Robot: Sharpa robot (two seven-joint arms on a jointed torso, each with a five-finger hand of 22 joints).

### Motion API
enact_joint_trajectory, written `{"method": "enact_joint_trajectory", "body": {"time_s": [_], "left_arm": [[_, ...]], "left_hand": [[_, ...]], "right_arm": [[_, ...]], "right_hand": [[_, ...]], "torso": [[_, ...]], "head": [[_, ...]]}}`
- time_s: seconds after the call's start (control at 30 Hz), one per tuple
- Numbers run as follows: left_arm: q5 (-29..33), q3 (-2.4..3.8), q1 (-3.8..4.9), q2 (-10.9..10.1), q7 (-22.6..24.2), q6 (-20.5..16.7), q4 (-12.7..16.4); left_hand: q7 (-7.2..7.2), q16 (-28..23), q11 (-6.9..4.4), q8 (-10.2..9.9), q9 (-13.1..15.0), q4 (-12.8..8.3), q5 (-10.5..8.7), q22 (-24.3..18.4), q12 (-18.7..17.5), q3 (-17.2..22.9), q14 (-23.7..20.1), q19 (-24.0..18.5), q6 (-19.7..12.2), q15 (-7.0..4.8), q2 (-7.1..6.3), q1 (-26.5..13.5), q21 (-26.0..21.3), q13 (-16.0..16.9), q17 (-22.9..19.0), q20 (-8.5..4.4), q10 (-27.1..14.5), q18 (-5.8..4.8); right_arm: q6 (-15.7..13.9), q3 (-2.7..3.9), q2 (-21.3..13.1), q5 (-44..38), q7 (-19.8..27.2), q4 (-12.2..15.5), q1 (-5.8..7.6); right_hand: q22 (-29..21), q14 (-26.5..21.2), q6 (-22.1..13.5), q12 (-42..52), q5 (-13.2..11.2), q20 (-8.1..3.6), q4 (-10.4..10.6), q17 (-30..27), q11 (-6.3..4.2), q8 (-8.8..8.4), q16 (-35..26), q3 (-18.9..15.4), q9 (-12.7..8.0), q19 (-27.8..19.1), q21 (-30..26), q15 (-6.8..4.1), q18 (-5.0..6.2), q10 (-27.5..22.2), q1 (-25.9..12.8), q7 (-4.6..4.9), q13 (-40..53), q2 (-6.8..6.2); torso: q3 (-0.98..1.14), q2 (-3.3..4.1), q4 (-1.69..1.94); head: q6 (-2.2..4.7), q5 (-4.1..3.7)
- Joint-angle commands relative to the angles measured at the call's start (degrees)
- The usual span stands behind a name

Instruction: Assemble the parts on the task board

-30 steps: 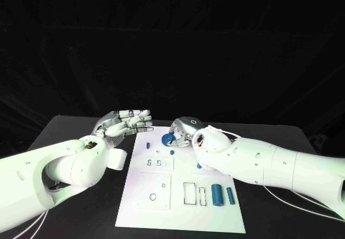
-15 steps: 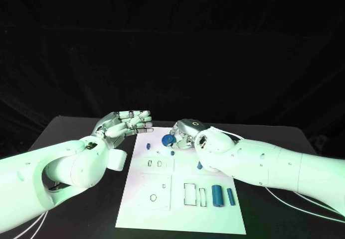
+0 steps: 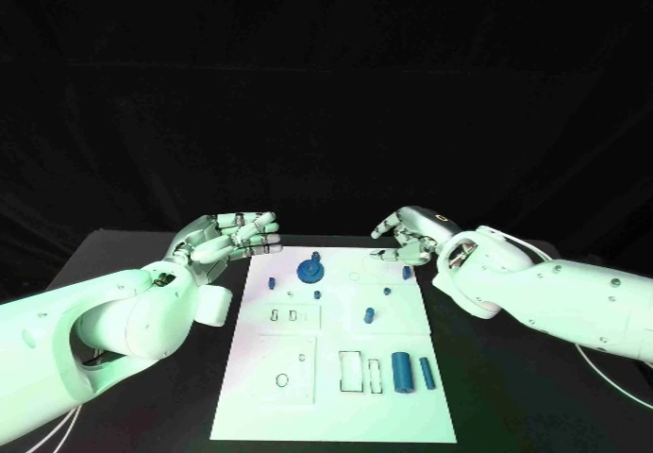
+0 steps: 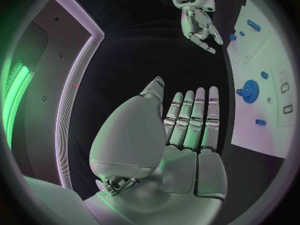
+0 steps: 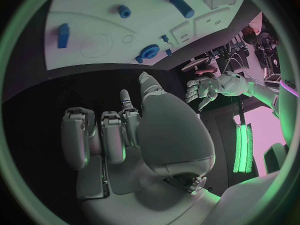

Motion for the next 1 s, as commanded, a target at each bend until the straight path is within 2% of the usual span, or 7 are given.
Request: {"method": "enact_joint_trajectory", "body": {"time_s": [0.03,0.13,0.27,0.43,0.57,0.77,1.0], "left_arm": [[-0.2,0.05,0.09,0.2,0.5,0.9,-0.3],[-0.2,0.04,0.08,0.3,0.6,1.0,-0.5],[-0.2,0.02,0.07,0.4,0.7,1.0,-0.7],[-0.2,0.0,0.06,0.6,0.8,1.1,-0.9],[-0.2,-0.01,0.05,0.7,0.8,1.1,-1.1],[-0.2,-0.03,0.04,0.7,0.9,1.0,-1.4],[-0.2,-0.03,0.04,0.8,0.9,1.1,-1.5]], "left_hand": [[0.11,-0.2,-0.11,-0.1,0.0,-0.3,-0.26,-0.1,-0.1,-0.1,0.1,0.3,0.0,0.24,0.11,0.5,0.4,0.0,0.1,0.0,-0.3,0.9],[0.07,-0.2,-0.15,-0.1,0.0,-0.3,-0.25,-0.1,-0.1,0.0,0.1,0.3,0.1,0.22,0.15,0.5,0.4,0.1,0.1,0.0,-0.2,0.9],[0.02,-0.2,-0.19,0.0,0.1,-0.4,-0.24,-0.1,-0.1,0.0,0.2,0.2,0.1,0.17,0.22,0.7,0.4,0.1,0.2,-0.01,-0.1,0.89],[0.0,-0.2,-0.22,0.0,0.1,-0.4,-0.24,-0.1,-0.1,0.1,0.3,0.2,0.2,0.14,0.27,0.8,0.3,0.1,0.2,-0.01,0.0,0.89],[-0.01,-0.2,-0.24,0.0,0.1,-0.5,-0.24,-0.2,-0.1,0.1,0.4,0.2,0.2,0.12,0.31,0.8,0.3,0.1,0.2,-0.01,0.1,0.88],[-0.01,-0.2,-0.24,0.0,0.1,-0.5,-0.24,-0.2,-0.1,0.1,0.4,0.2,0.2,0.12,0.31,0.8,0.3,0.1,0.2,-0.01,0.1,0.88],[-0.01,-0.2,-0.24,0.0,0.1,-0.5,-0.24,-0.2,-0.1,0.1,0.4,0.2,0.2,0.12,0.31,0.8,0.3,0.1,0.2,-0.01,0.1,0.88]], "right_arm": [[5.3,-0.06,-2.4,7.0,8.7,0.4,0.12],[6.2,-0.08,-4.4,7.4,10.1,-0.6,-0.06],[6.8,-0.11,-5.0,7.6,11.0,-3.1,-0.54],[7.5,-0.17,-4.4,6.8,11.6,-6.5,-1.4],[8.0,-0.2,-4.3,6.5,11.9,-7.4,-1.91],[8.7,-0.21,-3.8,6.2,11.4,-8.4,-2.47],[9.0,-0.23,-2.2,5.3,10.5,-10.3,-3.49]], "right_hand": [[6.5,5.5,-0.7,-0.8,-0.5,0.16,-0.6,13.2,0.13,-0.3,-0.3,-0.3,-0.2,-0.9,-0.8,-0.01,0.39,-0.8,0.6,0.27,5.2,-0.3],[6.3,5.5,-1.3,-0.9,-1.3,0.23,-0.9,13.2,0.18,-0.39,-0.3,-0.5,-0.4,-1.0,-1.0,0.07,0.46,-1.0,0.9,0.35,5.1,-0.42],[6.2,5.5,-1.5,-0.9,-1.7,0.27,-1.2,13.3,0.16,-0.35,-0.3,-0.6,-0.5,-1.1,-1.1,0.08,0.48,-1.0,1.2,0.31,5.1,-0.41],[6.1,5.5,-1.5,-0.9,-1.7,0.28,-1.4,13.3,0.15,-0.31,-0.3,-0.6,-0.6,-1.2,-1.2,0.07,0.51,-1.0,1.5,0.3,5.1,-0.39],[6.1,5.6,-1.5,-0.8,-1.6,0.28,-1.5,13.5,0.15,-0.27,-0.2,-0.6,-0.6,-1.2,-1.3,0.07,0.53,-0.9,1.5,0.3,5.2,-0.44],[6.2,5.6,-1.3,-0.6,-1.3,0.29,-1.5,13.6,0.16,-0.18,-0.2,-0.8,-0.6,-1.2,-1.3,0.07,0.51,-0.7,1.4,0.3,5.4,-0.49],[6.2,5.6,-1.1,-0.5,-0.9,0.3,-1.4,13.8,0.2,-0.11,-0.1,-0.9,-0.5,-1.1,-1.3,0.09,0.5,-0.7,1.2,0.37,5.5,-0.47]], "torso": [[0.32,-0.47,-0.77],[0.52,-0.59,-1.02],[0.78,-0.7,-1.12],[1.02,-0.65,-0.89],[1.2,-0.53,-0.75],[1.2,-0.46,-0.82],[1.3,-0.46,-0.7]], "head": [[-0.02,-0.1],[0.07,-0.07],[-0.02,-0.17],[-0.35,-0.29],[-0.62,-0.2],[-0.64,-0.31],[-0.96,-0.54]]}}
